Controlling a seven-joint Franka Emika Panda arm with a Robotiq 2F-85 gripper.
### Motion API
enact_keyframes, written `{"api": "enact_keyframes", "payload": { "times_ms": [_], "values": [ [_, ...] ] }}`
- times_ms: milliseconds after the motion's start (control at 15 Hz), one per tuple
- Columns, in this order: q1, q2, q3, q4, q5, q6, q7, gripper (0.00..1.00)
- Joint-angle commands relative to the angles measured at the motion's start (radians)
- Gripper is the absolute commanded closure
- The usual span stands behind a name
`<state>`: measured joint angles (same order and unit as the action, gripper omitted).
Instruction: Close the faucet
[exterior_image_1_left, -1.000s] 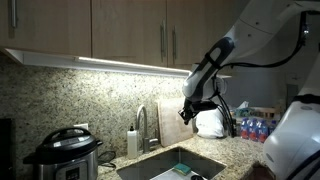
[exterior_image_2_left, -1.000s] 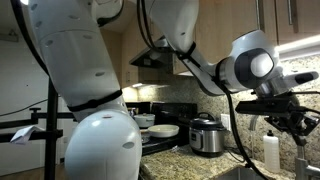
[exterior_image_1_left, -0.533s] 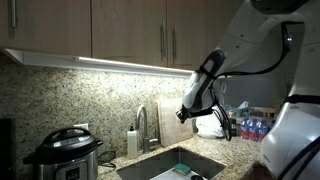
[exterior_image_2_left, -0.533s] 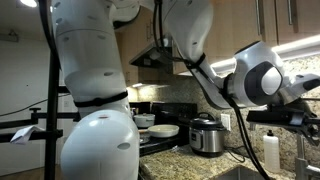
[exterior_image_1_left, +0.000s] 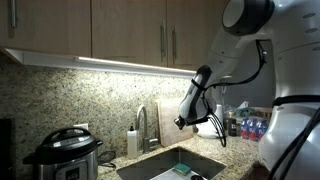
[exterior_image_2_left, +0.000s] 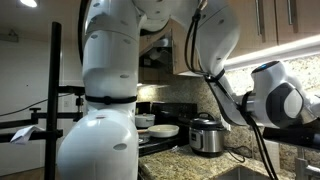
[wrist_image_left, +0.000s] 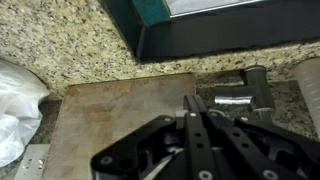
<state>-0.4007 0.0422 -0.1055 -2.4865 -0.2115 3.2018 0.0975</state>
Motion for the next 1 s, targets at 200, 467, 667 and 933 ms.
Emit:
{"api": "enact_keyframes", "payload": {
  "times_ms": [200,467,667,933],
  "values": [
    [0.060,0.007,-0.049,0.007,0.067,-0.002,-0.056,0.99],
    [0.004,0.191,0.080,0.111,0.085,0.155,-0.032,1.00],
    [-0.090,0.319,0.185,0.215,-0.011,0.258,0.010,1.00],
    [-0.192,0.438,0.259,0.333,-0.055,0.275,0.010,1.00]
  ]
}}
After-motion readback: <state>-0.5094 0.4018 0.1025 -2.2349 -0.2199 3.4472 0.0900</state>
